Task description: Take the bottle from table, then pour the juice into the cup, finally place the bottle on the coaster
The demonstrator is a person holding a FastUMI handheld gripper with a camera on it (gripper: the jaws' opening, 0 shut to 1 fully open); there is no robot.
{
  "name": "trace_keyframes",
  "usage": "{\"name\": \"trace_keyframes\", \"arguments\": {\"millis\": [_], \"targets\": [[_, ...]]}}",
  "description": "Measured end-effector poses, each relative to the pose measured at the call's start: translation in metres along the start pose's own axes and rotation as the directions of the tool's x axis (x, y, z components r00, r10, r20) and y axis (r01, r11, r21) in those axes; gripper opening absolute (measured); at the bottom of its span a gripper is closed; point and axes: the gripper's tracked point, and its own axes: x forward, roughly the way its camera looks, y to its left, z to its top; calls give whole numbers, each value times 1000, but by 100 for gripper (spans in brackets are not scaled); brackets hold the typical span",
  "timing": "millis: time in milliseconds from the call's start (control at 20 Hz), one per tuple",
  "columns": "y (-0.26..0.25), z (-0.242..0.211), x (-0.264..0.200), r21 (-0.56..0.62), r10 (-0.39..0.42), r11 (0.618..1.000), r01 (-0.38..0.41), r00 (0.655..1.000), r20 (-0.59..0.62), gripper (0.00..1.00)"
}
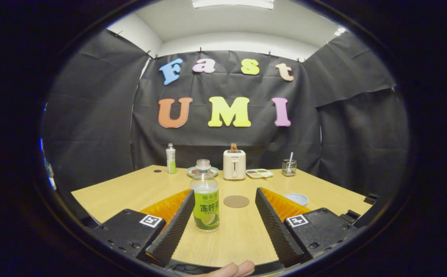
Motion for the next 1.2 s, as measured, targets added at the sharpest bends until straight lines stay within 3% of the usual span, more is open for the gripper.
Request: {"name": "trace_keyframes", "arguments": {"millis": [600, 1200], "targets": [[24, -28, 71, 55, -17, 998, 19, 999, -29, 100], [40, -20, 124, 33, -16, 999, 17, 998, -53, 100]]}}
